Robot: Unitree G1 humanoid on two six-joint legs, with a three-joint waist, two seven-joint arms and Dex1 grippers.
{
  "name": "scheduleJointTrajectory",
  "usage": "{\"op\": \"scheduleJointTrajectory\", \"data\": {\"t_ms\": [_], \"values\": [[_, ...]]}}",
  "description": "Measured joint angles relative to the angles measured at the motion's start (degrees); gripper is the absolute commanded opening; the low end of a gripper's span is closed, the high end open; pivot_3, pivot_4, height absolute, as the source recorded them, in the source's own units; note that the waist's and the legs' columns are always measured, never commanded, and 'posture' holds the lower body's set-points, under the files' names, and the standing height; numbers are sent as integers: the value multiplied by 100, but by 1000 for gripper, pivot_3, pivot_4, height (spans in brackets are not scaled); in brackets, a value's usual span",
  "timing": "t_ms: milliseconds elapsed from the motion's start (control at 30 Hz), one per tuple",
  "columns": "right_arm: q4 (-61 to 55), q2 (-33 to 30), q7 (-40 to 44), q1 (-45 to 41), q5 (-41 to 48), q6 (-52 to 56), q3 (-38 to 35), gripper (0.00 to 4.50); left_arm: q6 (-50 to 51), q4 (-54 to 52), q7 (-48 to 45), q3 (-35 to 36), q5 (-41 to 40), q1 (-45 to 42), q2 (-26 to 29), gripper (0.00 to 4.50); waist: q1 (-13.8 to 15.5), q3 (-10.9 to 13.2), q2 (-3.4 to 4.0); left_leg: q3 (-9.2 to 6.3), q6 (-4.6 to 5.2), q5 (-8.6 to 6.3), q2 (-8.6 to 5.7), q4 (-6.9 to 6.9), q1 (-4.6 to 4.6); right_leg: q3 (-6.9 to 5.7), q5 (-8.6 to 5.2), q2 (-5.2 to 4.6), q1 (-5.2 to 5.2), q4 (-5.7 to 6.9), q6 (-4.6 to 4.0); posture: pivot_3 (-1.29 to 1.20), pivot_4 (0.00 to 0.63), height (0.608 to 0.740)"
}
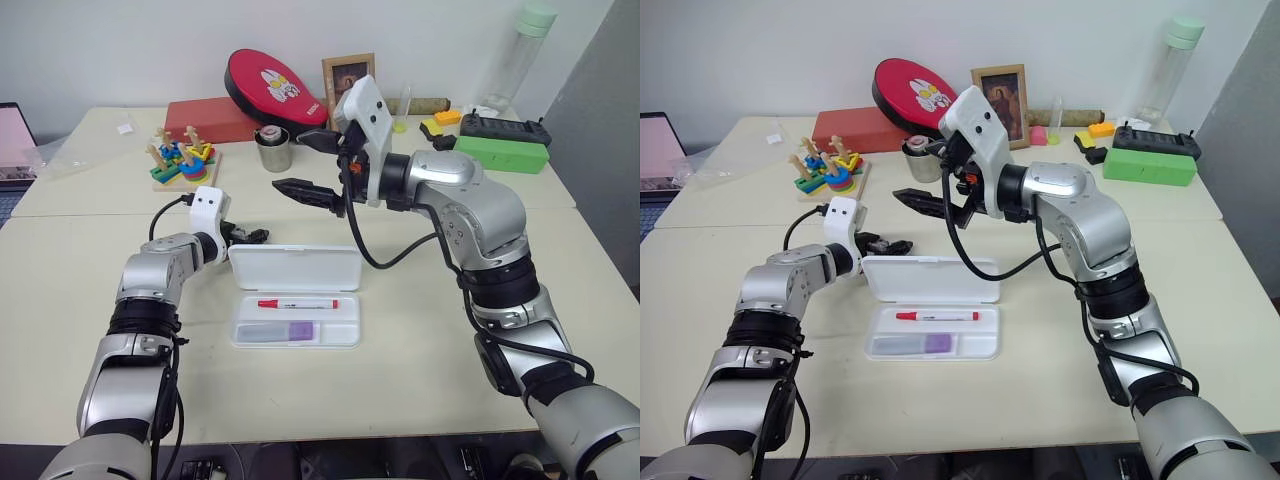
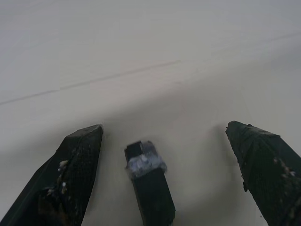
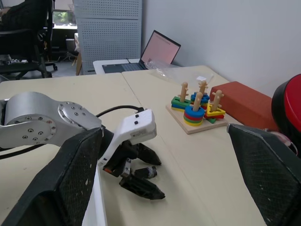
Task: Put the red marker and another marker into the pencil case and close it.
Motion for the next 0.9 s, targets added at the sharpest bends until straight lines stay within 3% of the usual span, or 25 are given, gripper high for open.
{"op": "scheduleJointTrajectory", "data": {"t_ms": [300, 667, 900], "values": [[-3, -27, -2, 4, 117, 40, 0, 4500, 425, -966, 142, 114, 45, 586, 58, 2688, 3, 0, 0, 0, 0, 0, 0, 2, 3, 2, 0, 0, 1, 6, 0, 0, 150, 740], [-2, -38, 26, 6, 139, 14, 4, 4500, 616, -1257, 264, 295, 46, 784, 59, 634, 10, 0, 0, -1, 2, 0, 0, 2, 5, 1, 0, 0, 1, 12, 0, 0, 150, 740], [-1, -48, 56, 17, 138, -17, 9, 4500, 475, -1112, 269, 345, 54, 763, 53, 404, 12, 0, 0, -1, 1, 0, 0, 2, 5, 1, 0, 0, 1, 14, 0, 0, 150, 740]]}}
